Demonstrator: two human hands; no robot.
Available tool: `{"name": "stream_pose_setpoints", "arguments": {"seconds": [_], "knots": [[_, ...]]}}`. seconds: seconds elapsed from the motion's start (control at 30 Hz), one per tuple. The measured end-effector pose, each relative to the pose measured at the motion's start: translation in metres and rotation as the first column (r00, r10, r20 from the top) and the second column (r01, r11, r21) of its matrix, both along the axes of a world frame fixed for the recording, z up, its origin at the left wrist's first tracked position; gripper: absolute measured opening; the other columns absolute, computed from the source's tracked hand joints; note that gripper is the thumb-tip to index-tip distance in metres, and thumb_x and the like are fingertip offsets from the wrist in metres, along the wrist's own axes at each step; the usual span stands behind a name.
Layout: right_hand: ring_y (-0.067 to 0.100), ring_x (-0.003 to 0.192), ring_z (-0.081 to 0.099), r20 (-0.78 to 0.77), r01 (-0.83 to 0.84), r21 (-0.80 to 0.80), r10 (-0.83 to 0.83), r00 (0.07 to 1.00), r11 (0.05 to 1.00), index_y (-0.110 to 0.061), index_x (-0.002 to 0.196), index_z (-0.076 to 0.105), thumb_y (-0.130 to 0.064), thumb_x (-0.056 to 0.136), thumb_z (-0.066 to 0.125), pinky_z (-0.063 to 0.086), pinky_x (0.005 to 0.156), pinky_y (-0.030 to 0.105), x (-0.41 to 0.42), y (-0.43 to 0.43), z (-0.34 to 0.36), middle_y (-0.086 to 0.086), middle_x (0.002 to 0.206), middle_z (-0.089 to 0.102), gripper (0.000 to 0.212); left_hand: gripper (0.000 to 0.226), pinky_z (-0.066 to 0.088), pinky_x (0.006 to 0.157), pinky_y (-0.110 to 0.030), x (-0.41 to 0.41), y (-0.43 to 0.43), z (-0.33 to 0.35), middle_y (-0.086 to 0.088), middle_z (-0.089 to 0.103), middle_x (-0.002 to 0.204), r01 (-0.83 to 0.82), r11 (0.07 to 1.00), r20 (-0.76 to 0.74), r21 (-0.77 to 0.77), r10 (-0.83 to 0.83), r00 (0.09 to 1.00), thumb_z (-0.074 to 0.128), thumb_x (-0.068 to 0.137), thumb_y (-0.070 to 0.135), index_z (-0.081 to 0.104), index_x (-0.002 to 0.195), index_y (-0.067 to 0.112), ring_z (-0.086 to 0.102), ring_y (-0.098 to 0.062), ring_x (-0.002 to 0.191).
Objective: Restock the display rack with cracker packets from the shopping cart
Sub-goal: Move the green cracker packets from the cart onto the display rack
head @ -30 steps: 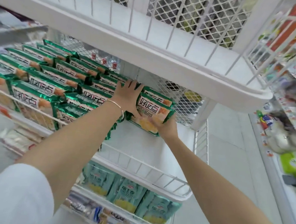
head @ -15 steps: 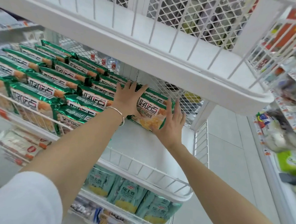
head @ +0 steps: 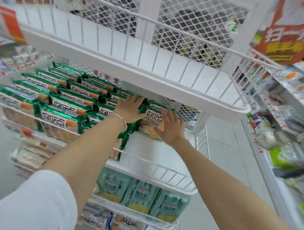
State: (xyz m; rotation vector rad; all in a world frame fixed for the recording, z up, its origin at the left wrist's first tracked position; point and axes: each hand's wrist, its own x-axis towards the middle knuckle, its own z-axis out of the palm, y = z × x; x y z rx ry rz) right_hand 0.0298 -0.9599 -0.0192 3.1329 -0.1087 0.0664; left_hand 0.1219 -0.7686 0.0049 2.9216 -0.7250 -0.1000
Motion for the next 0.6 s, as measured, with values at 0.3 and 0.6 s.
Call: {"name": "stream_pose_setpoints", "arguments": {"seconds": [0.3, 0.6], "knots": [[0.032, 0.151, 0.021, 0.066, 0.111, 0.121, -0.119, 0.991, 0.986, -0.028, 0.159, 0.015, -0.059, 0.101, 0.031, 0.01, 0.12, 0.059, -0.045, 0.145, 0.044, 0.008, 0.166, 0.014, 0.067, 0.076, 0.019, 0.121, -0.059, -0.041, 0.173, 0.026, -0.008, 0.014, 0.168, 0.002, 0.998, -0.011, 0.055, -0.001, 1.0, 0.032, 0.1, 0.063, 0.011, 0.161, 0.023, 0.016, -0.03, 0.153], [0.026, 0.153, 0.009, -0.024, -0.092, 0.191, 0.099, 0.995, 0.977, -0.027, 0.159, 0.014, -0.057, 0.102, 0.031, 0.005, 0.122, 0.054, -0.052, 0.315, 0.045, 0.006, 0.167, 0.004, 0.067, 0.066, 0.023, 0.119, -0.055, -0.086, 0.378, 0.019, -0.009, 0.029, 0.161, -0.277, 0.959, -0.165, 0.058, 0.283, 0.945, 0.04, 0.101, 0.057, 0.03, 0.154, 0.019, 0.027, -0.029, 0.148]]}}
